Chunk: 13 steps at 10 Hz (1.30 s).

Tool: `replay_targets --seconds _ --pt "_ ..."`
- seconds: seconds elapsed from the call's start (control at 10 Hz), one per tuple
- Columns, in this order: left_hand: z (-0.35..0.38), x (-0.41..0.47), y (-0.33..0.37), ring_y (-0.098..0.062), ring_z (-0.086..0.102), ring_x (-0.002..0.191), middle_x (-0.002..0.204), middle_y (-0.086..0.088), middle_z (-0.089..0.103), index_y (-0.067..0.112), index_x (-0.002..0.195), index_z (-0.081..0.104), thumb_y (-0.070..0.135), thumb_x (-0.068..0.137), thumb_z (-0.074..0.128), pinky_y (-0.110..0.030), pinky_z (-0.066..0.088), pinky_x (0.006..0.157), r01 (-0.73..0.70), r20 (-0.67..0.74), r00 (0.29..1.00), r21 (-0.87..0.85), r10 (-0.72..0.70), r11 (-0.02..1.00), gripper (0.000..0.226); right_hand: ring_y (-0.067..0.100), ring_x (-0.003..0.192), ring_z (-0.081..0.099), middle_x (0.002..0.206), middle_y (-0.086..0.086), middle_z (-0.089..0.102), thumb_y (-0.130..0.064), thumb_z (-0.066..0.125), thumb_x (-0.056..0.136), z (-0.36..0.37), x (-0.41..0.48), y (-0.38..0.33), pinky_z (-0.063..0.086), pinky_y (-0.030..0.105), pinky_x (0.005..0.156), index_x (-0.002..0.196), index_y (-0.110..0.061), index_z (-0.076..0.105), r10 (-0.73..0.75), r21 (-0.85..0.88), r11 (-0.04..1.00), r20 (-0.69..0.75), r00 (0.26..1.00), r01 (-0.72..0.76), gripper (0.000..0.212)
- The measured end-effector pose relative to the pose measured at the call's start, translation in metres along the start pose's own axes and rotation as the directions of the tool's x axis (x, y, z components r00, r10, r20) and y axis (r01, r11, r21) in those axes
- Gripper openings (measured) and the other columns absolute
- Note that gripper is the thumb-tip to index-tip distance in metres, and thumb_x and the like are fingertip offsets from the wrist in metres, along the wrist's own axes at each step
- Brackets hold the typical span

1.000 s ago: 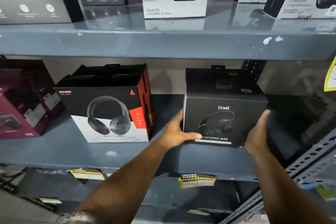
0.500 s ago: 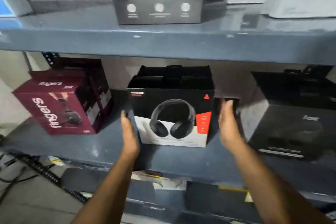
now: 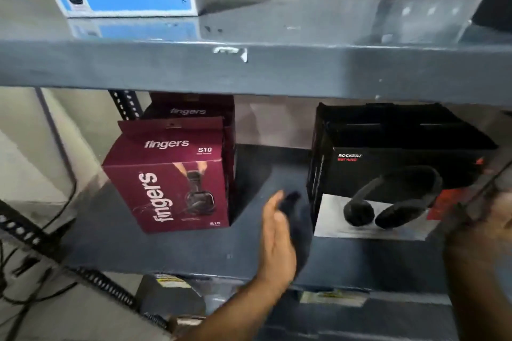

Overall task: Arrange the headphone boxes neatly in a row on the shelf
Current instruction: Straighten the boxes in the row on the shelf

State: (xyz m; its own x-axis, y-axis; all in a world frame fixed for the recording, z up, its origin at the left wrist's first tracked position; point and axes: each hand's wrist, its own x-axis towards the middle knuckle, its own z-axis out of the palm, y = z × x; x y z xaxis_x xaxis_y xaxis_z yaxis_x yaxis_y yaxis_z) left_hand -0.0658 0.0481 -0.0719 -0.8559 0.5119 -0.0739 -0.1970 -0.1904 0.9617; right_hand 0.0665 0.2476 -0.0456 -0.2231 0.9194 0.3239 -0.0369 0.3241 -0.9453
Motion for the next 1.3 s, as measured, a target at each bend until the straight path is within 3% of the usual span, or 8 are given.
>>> replay_targets --seconds 0.2,0.3,0.4,0.5,0.8,1.0,1.2,1.3 --pt "-0.161 0.037 0.057 -0.015 0.050 0.129 0.157 -0.012 0.042 0.020 0.148 0.039 0.054 0.102 0.015 -0.044 0.032 0.120 -0.130 -0.195 0.972 0.000 0.128 0.991 0.062 -0.001 0.131 0.051 0.137 -0.015 0.059 -0.046 0.043 0.103 0.144 -0.101 -0.041 0.036 0.017 0.110 0.134 -0.033 0.057 -0.364 0.186 0.930 0.586 0.724 0.316 0.037" --pt "-0.216 0.049 0.079 -0.022 0.046 0.132 0.160 -0.018 0.037 0.018 0.155 0.030 0.061 0.100 0.024 -0.052 0.032 0.118 -0.141 -0.419 0.901 -0.047 0.108 0.989 0.070 0.009 0.143 0.042 0.145 -0.006 0.050 -0.038 0.039 0.106 0.199 -0.099 -0.072 0.029 0.024 0.119 0.140 -0.018 0.051 -0.090 0.182 0.983 0.612 0.786 -0.029 0.042" --pt "-0.253 0.063 0.102 -0.026 0.072 0.109 0.119 -0.007 0.077 0.028 0.115 0.075 0.085 0.072 0.031 -0.048 0.055 0.097 -0.038 -0.245 0.969 -0.276 -0.032 0.960 0.084 0.029 0.136 0.054 0.145 0.013 0.058 -0.051 0.026 0.106 0.268 -0.105 -0.088 0.038 0.042 0.117 0.140 -0.010 0.056 0.410 0.112 0.761 0.679 0.609 -0.639 0.062" --pt "-0.231 0.074 0.095 -0.021 0.077 0.096 0.101 -0.002 0.082 0.034 0.096 0.082 0.090 0.071 0.022 -0.045 0.061 0.089 0.008 -0.147 0.988 -0.224 -0.042 0.975 0.086 0.033 0.120 0.064 0.134 0.018 0.066 -0.064 0.024 0.099 0.271 -0.108 -0.084 0.047 0.044 0.107 0.136 -0.012 0.061 0.499 0.072 0.691 0.673 0.546 -0.720 0.074" --pt "-0.239 0.092 0.088 -0.018 0.075 0.103 0.107 -0.001 0.081 0.037 0.098 0.079 0.103 0.036 0.046 -0.043 0.055 0.097 -0.007 -0.171 0.985 -0.041 0.000 0.999 0.097 0.024 0.095 0.076 0.114 0.013 0.077 -0.060 0.032 0.100 0.268 -0.116 -0.072 0.059 0.042 0.089 0.138 -0.013 0.060 0.504 0.176 0.690 0.580 0.640 -0.702 0.066" --pt "-0.232 0.087 0.097 -0.012 0.075 0.098 0.103 0.003 0.078 0.035 0.097 0.074 0.075 0.082 0.018 -0.049 0.048 0.107 -0.067 -0.242 0.968 -0.001 0.065 0.998 0.071 0.027 0.108 0.073 0.105 0.006 0.077 -0.051 0.034 0.105 0.269 -0.117 -0.064 0.058 0.042 0.093 0.122 -0.014 0.068 0.433 0.199 0.749 0.574 0.695 -0.632 0.053" --pt "-0.221 0.064 0.104 -0.025 0.070 0.108 0.113 -0.010 0.074 0.030 0.104 0.072 0.089 0.075 0.023 -0.051 0.048 0.107 -0.032 -0.232 0.972 0.040 0.040 0.999 0.082 0.014 0.082 0.077 0.085 -0.005 0.081 -0.050 0.035 0.105 0.266 -0.111 -0.068 0.061 0.034 0.080 0.088 -0.030 0.082 0.429 0.181 0.768 0.568 0.703 -0.614 0.054" --pt "-0.218 0.055 0.107 -0.033 0.065 0.119 0.126 -0.021 0.069 0.016 0.120 0.067 0.080 0.083 0.017 -0.054 0.046 0.109 -0.040 -0.214 0.976 -0.014 0.036 0.999 0.089 0.025 0.109 0.072 0.118 0.008 0.075 -0.055 0.037 0.103 0.261 -0.111 -0.078 0.056 0.042 0.095 0.123 -0.019 0.070 0.475 0.147 0.766 0.526 0.705 -0.625 0.052"
